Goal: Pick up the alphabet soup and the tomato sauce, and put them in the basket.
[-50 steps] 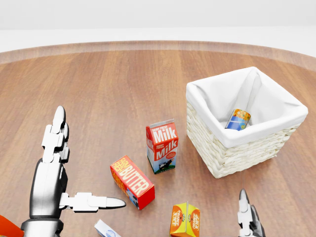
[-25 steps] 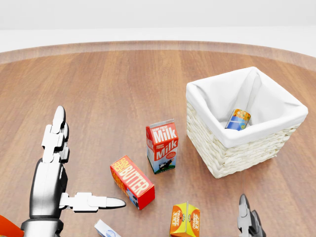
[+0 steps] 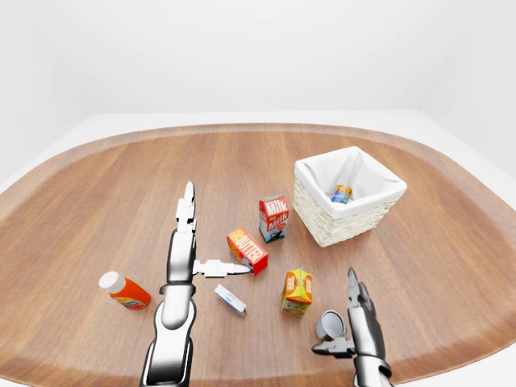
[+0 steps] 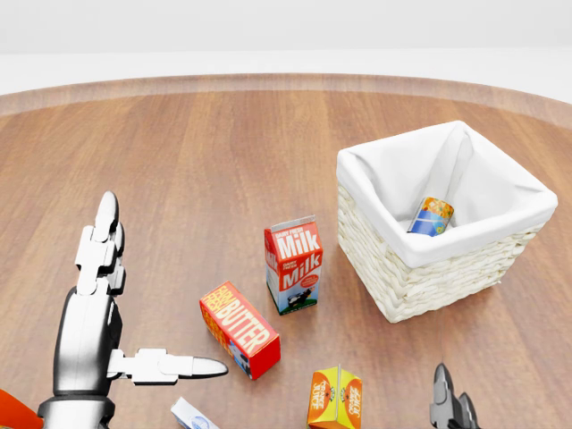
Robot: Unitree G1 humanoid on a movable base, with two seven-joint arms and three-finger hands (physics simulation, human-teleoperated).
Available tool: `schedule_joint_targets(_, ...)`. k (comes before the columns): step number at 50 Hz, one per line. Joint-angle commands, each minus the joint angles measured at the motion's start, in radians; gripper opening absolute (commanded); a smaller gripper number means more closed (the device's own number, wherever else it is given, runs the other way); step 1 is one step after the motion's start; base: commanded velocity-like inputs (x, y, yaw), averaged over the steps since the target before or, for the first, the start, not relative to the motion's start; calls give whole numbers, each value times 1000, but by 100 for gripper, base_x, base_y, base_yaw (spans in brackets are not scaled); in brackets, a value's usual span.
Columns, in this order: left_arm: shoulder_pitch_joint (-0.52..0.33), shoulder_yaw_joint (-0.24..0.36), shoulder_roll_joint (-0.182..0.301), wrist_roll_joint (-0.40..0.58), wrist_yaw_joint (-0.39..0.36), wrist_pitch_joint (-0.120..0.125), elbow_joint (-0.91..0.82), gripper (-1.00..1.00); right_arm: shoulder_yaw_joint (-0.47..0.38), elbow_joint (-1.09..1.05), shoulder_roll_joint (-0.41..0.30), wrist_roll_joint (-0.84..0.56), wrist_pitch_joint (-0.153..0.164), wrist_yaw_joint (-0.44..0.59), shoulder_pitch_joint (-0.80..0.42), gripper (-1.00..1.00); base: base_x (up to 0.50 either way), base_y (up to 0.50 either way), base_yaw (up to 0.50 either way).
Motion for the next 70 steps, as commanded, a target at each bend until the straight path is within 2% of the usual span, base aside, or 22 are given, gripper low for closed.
schedule_joint_targets(1,0,1,1,3,1,0,3,100,-2,41,0,-27,0,-26,-12,100,0,0,0)
schedule_joint_targets(47,-2,0,0,4,1,0,-2,100,39,104,-16,-130,0,-128,-23,100,0,0,0)
schedule_joint_targets(70,-2,0,0,3,1,0,-2,100,40,191,-22,-164,0,-172,-87,100,0,0,0)
